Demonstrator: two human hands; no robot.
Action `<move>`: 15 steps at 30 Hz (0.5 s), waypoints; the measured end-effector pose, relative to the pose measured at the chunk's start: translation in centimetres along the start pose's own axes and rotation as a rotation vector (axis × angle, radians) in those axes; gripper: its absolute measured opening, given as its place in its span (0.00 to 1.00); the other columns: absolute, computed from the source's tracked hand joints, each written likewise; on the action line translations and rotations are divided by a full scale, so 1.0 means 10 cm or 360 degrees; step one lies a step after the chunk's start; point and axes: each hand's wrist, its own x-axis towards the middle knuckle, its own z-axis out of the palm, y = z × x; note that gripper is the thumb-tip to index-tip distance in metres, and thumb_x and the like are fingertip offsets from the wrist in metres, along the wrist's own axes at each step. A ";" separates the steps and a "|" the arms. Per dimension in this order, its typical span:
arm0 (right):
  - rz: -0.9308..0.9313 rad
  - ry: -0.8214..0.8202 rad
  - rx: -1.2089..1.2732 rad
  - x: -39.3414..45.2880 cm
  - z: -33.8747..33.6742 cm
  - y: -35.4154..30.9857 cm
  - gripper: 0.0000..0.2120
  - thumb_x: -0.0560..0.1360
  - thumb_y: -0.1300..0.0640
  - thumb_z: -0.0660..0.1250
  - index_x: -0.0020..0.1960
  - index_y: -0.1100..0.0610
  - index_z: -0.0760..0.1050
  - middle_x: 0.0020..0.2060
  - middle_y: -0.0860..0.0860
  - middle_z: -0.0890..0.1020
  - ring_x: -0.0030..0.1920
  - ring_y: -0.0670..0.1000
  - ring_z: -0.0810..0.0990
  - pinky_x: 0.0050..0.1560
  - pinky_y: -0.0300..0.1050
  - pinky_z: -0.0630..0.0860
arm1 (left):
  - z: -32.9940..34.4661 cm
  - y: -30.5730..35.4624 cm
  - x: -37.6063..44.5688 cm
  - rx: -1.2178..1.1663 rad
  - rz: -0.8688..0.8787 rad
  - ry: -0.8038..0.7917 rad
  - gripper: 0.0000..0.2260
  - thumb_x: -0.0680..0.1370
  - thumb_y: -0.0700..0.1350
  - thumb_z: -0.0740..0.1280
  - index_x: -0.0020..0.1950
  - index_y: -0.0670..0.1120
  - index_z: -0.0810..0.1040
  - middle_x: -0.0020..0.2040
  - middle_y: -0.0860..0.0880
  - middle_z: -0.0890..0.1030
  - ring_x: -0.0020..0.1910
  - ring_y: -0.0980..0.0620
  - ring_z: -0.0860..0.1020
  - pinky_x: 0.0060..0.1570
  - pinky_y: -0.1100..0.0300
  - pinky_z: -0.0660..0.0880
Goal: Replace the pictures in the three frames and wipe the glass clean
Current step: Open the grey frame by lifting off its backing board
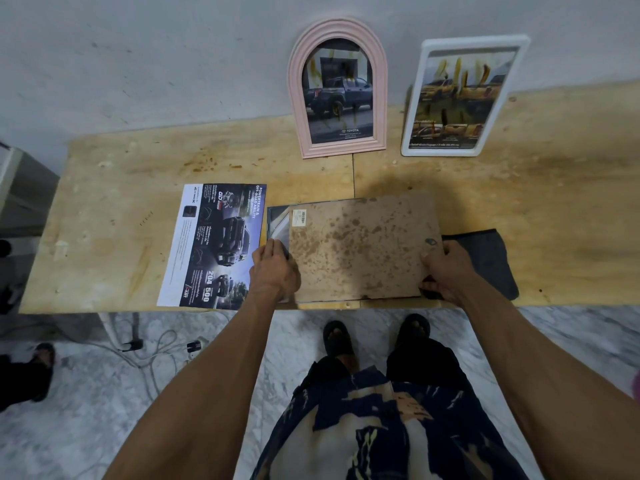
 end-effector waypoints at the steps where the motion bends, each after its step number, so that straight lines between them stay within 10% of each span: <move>1: 0.0001 0.0003 -0.0007 0.01 -0.01 0.00 0.13 0.80 0.63 0.61 0.64 0.56 0.66 0.58 0.56 0.75 0.54 0.59 0.77 0.44 0.57 0.79 | 0.00 0.00 0.01 0.0006 -0.0001 0.0005 0.12 0.83 0.47 0.58 0.63 0.42 0.68 0.66 0.45 0.68 0.70 0.41 0.60 0.59 0.42 0.72; 15: -0.0147 0.0001 0.0041 0.02 -0.36 -0.12 0.11 0.81 0.66 0.56 0.62 0.56 0.67 0.50 0.52 0.76 0.42 0.53 0.77 0.34 0.47 0.73 | 0.05 -0.02 0.00 0.0116 0.0012 0.0115 0.13 0.78 0.39 0.66 0.61 0.43 0.70 0.66 0.46 0.70 0.65 0.37 0.65 0.55 0.44 0.74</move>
